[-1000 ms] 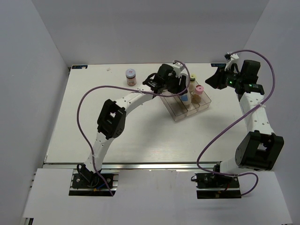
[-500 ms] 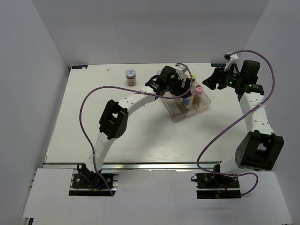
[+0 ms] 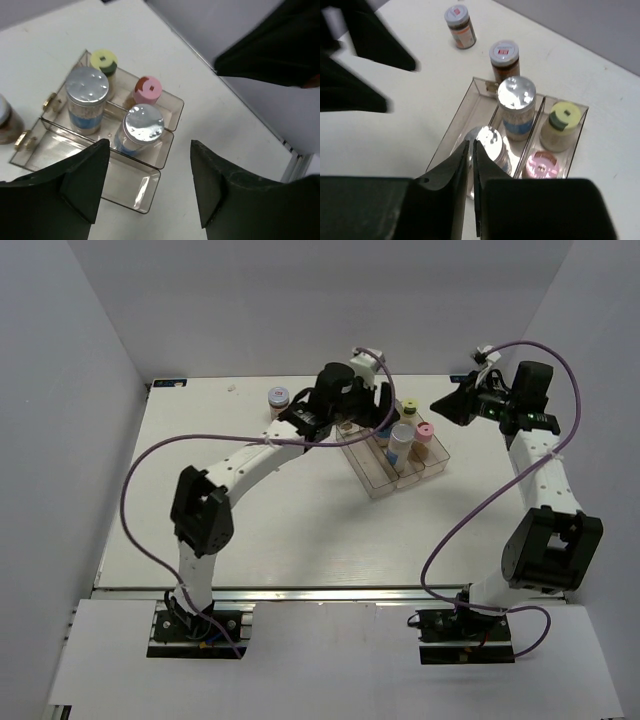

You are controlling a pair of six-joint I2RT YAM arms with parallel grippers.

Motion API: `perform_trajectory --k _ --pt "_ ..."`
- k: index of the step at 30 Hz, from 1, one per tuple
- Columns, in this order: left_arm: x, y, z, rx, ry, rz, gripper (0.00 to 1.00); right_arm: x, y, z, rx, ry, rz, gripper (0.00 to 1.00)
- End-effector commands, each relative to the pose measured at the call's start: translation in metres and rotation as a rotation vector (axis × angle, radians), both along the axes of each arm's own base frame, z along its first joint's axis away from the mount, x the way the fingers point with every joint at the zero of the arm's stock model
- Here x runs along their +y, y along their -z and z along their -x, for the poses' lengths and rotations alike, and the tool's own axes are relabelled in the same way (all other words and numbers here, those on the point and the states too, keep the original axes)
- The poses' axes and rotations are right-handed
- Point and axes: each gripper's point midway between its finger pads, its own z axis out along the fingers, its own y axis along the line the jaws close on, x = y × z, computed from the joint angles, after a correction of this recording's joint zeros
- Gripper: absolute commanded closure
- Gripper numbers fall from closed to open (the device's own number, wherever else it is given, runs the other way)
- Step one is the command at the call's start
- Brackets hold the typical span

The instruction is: Organize the condiment bottles

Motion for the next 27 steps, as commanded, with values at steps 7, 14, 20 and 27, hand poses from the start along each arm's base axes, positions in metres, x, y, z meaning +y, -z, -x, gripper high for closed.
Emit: perform_trajectory --k 7,14,20,27 --pt "0.152 -0.043 0.012 0.045 -0.415 0.042 1.00 0.128 -0.038 -0.067 -0.230 -0.089 0.244 0.46" --pt "0.264 0.002 0.061 0.201 -0.662 0.050 0.47 0.188 0.006 -0.152 -0.090 0.234 0.344 0.17" --pt "0.289 0.019 0.099 0.257 -0.725 0.043 0.43 0.207 0.056 -0.167 -0.105 0.411 0.428 0.11" --pt "0.296 0.021 0.110 0.263 -0.745 0.048 0.42 0.209 0.090 -0.182 -0.046 0.494 0.415 0.11"
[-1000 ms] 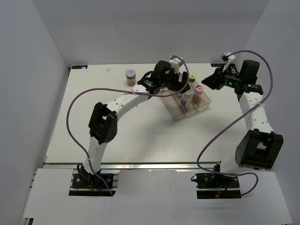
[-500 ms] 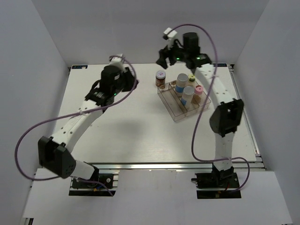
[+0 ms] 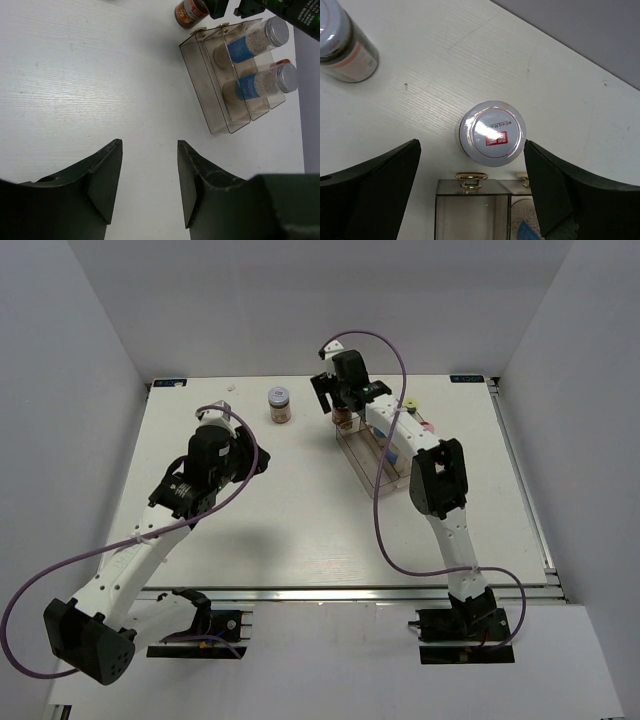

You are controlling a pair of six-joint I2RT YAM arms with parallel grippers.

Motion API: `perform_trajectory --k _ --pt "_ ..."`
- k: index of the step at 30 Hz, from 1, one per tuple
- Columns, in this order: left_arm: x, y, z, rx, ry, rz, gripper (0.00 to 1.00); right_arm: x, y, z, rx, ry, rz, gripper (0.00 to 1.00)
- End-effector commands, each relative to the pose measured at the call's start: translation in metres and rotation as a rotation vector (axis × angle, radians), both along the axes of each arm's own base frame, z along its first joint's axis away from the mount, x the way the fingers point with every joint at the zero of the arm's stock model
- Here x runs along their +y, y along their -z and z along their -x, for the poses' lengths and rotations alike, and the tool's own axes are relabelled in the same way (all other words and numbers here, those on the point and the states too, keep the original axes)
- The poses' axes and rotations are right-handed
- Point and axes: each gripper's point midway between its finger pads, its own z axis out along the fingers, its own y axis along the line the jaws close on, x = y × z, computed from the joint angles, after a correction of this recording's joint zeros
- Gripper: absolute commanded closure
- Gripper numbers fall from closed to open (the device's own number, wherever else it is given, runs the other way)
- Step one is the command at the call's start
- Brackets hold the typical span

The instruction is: Organize the condiment bottles

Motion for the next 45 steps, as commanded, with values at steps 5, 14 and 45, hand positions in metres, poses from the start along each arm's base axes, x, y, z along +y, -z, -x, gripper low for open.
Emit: perform_trajectory --k 5,14,45 --pt "0.003 0.005 0.006 0.030 -0.018 0.001 0.42 -0.005 -0.008 -0.027 -0.073 0.137 -0.073 0.11" --pt "0.005 0.008 0.011 0.043 -0.028 0.020 0.42 -0.007 0.013 -0.040 -0.091 0.168 -0.051 0.11" --pt "-0.011 0.010 -0.007 0.045 0.017 0.020 0.42 0.011 -0.060 -0.029 -0.051 -0.131 -0.327 1.00"
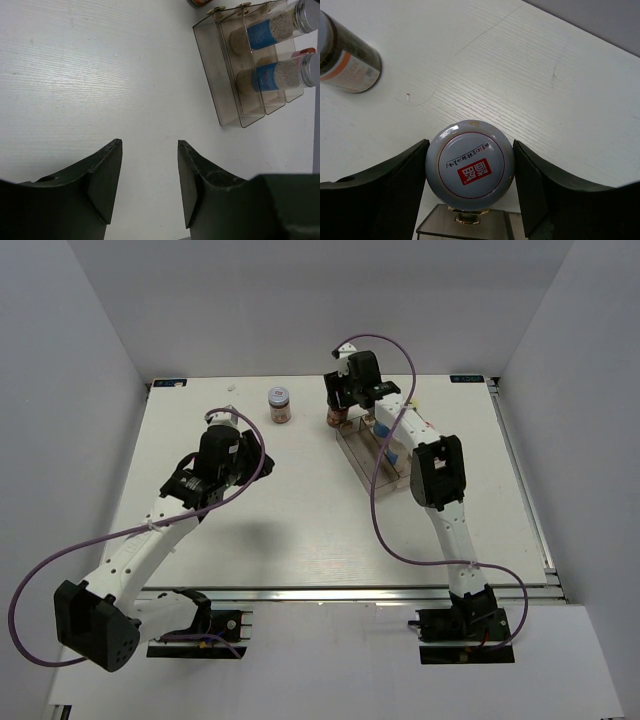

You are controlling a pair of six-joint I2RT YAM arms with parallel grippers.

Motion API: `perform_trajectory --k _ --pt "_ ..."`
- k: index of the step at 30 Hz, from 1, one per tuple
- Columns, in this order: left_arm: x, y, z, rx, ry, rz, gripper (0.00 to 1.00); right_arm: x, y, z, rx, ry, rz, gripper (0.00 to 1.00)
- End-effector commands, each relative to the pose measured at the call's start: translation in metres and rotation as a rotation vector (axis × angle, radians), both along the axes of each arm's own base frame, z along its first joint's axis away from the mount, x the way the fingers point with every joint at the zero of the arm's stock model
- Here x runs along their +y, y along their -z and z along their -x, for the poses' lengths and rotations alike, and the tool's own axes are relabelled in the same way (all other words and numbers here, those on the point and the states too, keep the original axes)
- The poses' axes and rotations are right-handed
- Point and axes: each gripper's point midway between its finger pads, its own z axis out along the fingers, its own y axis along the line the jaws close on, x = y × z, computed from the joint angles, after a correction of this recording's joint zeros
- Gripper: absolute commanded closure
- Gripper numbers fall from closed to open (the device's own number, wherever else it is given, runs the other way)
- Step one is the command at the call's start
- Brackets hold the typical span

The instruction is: Organize the condiment bottles

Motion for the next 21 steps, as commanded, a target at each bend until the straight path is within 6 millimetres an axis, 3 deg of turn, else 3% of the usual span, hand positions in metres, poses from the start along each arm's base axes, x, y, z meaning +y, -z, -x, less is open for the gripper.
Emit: perform_trajectory --k 1,2,5,15,21 --pt "-0.006 -0.021 -0.005 -0.055 0.025 0.027 0.42 0.013 -0.108 0.003 -0.150 -0.094 -0.175 1.00" --pt "-0.006 -0.021 -0.005 -0.058 0.025 0.028 0.42 0.016 -0.126 0.005 -0.175 -0.107 -0.227 1.00" --pt "-0.006 -0.021 -0.004 -0.056 0.025 0.030 0.41 0.017 -0.136 0.013 -0.185 -0.158 -0.287 1.00" --pt "-0.004 -0.016 0.000 -0.052 0.025 0.031 0.41 0.024 -0.156 0.031 -0.164 -0.261 -0.360 1.00" --pt "-0.003 -0.019 0.001 -0.062 0.020 0.033 0.41 0.014 -0.165 0.035 -0.190 -0.250 -0.307 1.00"
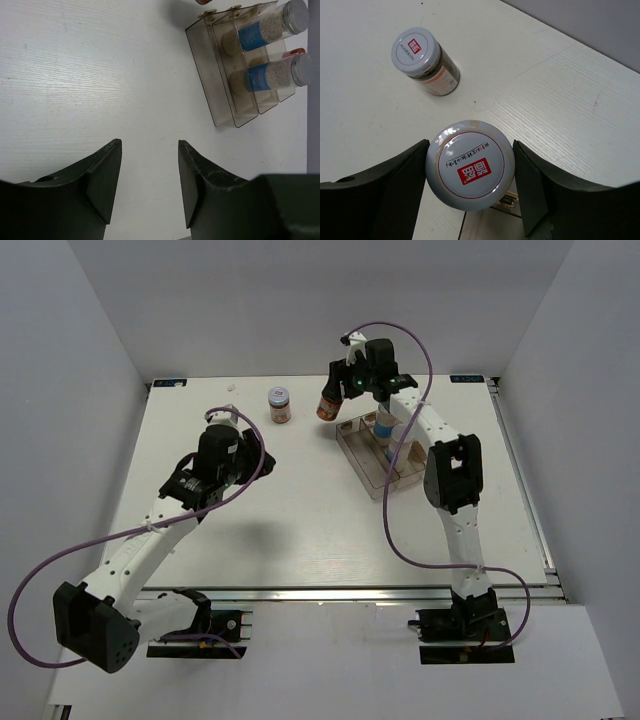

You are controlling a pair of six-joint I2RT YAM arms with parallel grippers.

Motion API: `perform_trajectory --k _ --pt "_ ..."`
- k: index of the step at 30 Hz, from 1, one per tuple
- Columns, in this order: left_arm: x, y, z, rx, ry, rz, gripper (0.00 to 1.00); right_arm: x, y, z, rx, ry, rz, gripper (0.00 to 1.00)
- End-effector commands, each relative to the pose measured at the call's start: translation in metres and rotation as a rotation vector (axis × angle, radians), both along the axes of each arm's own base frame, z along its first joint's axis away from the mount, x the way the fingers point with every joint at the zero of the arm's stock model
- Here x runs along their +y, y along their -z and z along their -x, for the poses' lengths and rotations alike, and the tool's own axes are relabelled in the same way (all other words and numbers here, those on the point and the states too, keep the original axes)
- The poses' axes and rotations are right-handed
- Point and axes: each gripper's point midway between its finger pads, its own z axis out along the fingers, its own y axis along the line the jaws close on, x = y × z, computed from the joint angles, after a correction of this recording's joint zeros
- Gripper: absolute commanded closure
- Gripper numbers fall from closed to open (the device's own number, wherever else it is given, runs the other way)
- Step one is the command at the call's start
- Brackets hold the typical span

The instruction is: Organize the condiment bottles

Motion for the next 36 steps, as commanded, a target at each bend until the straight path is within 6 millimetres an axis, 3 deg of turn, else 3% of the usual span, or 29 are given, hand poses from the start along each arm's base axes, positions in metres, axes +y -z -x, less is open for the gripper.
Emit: perform_trajectory --k 1,2,3,4,6,7,13,25,28,29,36 --pt "0.001 -0.014 0.002 -0.049 0.004 0.020 0.41 -0.008 -0.110 0.009 -0.228 -0.017 -0.064 1.00" --pt "0.001 -0.014 0.003 -0.052 0.004 0.021 0.41 -0.013 -0.090 0.013 -0.221 -0.030 -0.014 1.00" --pt "0.002 -0.012 0.005 -0.050 0.004 0.022 0.41 -0.021 -0.105 0.020 -0.253 -0.028 -0.009 1.00" --pt "0.001 -0.011 0.005 -0.051 0.004 0.027 0.41 -0.024 -0.105 0.025 -0.268 -0.039 -0.003 1.00" --pt "0.000 -0.009 0.005 -0.046 0.009 0.031 0.41 -0.032 -0.086 0.034 -0.254 -0.050 0.042 1.00" --pt "-0.001 -0.007 0.005 -0.045 0.011 0.034 0.41 -0.037 -0.094 0.038 -0.268 -0.043 0.047 1.00" --pt "-0.007 -0.005 0.000 -0.042 0.030 0.037 0.41 -0.053 -0.086 0.048 -0.276 -0.015 0.103 1.00" --pt "-0.009 -0.004 -0.003 -0.048 0.040 0.035 0.38 -0.062 -0.036 0.035 -0.224 0.014 0.208 1.00" --pt "-0.010 -0.005 -0.005 -0.052 0.041 0.032 0.37 -0.062 -0.049 0.032 -0.245 0.019 0.203 1.00" --pt "-0.010 -0.005 -0.005 -0.050 0.042 0.029 0.36 -0.060 -0.026 0.029 -0.207 0.011 0.219 1.00" --pt "-0.011 -0.003 -0.008 -0.046 0.045 0.022 0.33 -0.059 0.000 0.034 -0.185 -0.005 0.244 1.00"
